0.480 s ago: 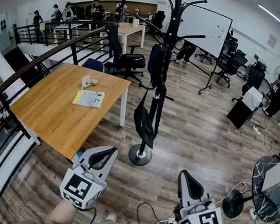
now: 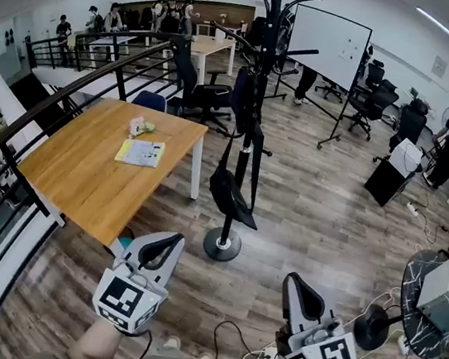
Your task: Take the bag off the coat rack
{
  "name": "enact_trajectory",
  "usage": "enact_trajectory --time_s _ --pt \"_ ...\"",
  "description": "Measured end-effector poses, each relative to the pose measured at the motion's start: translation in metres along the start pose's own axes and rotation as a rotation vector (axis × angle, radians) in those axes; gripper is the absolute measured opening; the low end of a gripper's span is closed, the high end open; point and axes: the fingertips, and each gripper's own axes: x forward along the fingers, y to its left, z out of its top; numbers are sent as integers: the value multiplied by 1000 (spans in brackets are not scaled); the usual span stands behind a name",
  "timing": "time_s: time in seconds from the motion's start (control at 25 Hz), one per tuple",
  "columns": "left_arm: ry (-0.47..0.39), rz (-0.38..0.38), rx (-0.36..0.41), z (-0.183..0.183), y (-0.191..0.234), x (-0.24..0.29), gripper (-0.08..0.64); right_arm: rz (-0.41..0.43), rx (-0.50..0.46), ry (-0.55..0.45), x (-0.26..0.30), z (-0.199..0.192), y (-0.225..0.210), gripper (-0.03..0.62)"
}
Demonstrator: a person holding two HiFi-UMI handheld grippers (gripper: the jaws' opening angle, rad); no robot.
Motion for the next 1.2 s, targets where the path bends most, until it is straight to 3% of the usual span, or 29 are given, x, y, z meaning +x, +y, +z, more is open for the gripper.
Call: enact_trajectory --time_s 0.16,0.2,0.24,0.68,1.2 --pt "-71 48 -39 11 0 -4 20 -26 -5 -28 -8 0 -9 45" --pt "-81 58 -47 13 0 -5 122 -47 -9 -27 -10 -1 -14 186" --pt "-83 65 -53 13 0 -6 207 -66 -10 -24 -11 -3 -19 268" --pt "-29 85 -47 -9 19 5 209 -93 2 19 11 -19 -33 268" --pt "2 43 -67 -43 82 103 209 -107 -7 99 115 -53 -86 268"
